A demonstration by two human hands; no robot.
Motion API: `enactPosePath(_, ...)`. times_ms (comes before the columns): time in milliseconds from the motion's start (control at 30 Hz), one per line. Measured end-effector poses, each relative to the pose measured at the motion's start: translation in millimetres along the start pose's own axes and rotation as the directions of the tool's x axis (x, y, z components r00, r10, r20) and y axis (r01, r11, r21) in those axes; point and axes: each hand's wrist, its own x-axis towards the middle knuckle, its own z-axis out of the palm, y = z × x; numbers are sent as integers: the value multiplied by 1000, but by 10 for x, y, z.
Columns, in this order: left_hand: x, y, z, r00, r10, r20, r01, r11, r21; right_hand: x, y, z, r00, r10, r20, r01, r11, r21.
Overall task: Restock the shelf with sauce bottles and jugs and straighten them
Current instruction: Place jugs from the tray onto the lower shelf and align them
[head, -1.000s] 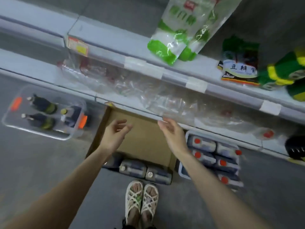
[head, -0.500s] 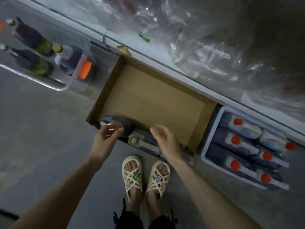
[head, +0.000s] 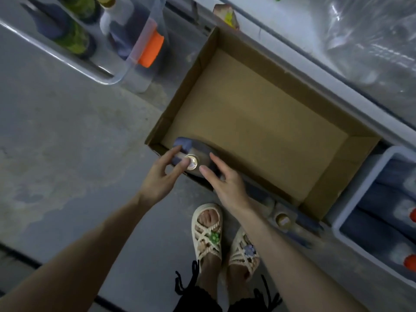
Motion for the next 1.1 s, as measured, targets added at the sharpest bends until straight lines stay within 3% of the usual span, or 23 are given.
enactPosePath(300, 306, -217, -129, 999, 32, -8, -30, 986, 167, 168, 7, -69, 995, -22, 100, 32, 994, -101)
enactPosePath(700, 877, 256, 160, 999, 35, -41, -39, 993, -115, 549, -209, -186, 987, -149, 54, 153, 985, -75)
enactPosePath(900, 1162, 324, 146, 995, 94, -13, -95, 991, -93, 883, -200, -343, 988, -157, 4, 157, 985, -78)
enactPosePath(1100, 1434, 300, 187, 994, 91, -62, -96, 993, -75, 1251, -86, -307, 999, -54, -6, 54, 995, 79)
